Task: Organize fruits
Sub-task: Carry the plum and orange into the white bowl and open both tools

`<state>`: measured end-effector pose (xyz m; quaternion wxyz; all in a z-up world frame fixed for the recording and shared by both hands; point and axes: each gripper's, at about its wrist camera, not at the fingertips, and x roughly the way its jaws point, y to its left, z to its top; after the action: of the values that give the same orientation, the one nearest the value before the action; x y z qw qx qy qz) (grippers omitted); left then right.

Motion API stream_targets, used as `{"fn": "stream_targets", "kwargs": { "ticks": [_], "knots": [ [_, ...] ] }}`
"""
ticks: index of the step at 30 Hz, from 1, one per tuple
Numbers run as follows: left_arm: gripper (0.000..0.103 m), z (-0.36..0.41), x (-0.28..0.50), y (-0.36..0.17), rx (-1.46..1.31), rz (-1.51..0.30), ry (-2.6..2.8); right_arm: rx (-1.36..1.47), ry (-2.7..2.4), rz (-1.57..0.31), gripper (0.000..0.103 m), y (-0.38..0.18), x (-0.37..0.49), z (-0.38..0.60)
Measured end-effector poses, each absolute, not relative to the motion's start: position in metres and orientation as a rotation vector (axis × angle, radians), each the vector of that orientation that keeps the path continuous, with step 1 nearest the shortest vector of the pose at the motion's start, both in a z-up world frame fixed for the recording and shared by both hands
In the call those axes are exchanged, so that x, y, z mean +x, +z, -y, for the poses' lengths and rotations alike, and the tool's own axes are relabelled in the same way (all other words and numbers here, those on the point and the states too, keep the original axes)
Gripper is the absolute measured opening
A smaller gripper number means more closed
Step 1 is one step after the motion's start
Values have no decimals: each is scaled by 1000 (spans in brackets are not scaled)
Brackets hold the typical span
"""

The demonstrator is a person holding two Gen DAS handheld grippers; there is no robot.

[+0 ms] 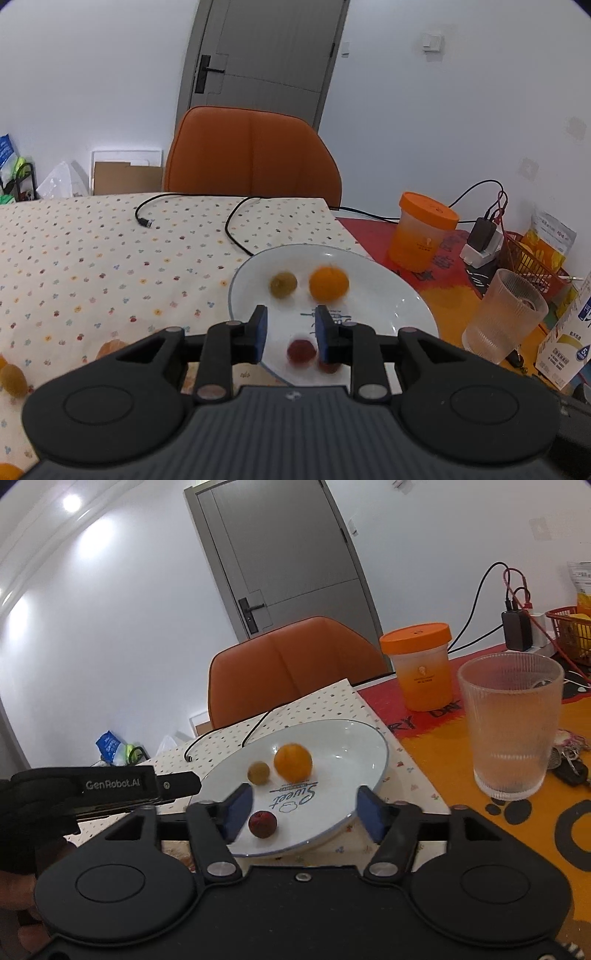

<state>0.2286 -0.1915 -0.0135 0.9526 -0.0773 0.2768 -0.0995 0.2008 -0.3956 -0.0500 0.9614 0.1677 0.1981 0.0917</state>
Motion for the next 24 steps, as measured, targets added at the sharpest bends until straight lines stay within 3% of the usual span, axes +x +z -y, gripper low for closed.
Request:
{"fn": "stream_targets", "kwargs": {
  "ticks": [3,4,6,8,11,19,24],
  "knots": [
    [28,186,226,-13,-167,-572,-191,337,195,-409,80,-52,196,393],
    [33,183,224,-14,-170,-575,-187,335,196,-409,86,-52,194,392],
    [46,177,221,-14,-168,-580,-172,337,205,-405,94,-52,192,390],
    [68,172,218,-12,-154,-577,-143,346,206,-408,99,-52,191,389],
    [83,163,214,-9,-138,-559,-108,345,204,-407,102,-51,189,387],
    [94,129,196,0,-177,-531,-69,372,194,-395,103,-48,185,385],
    [95,107,185,5,-198,-524,-49,361,201,-380,103,-43,180,377]
  ]
}}
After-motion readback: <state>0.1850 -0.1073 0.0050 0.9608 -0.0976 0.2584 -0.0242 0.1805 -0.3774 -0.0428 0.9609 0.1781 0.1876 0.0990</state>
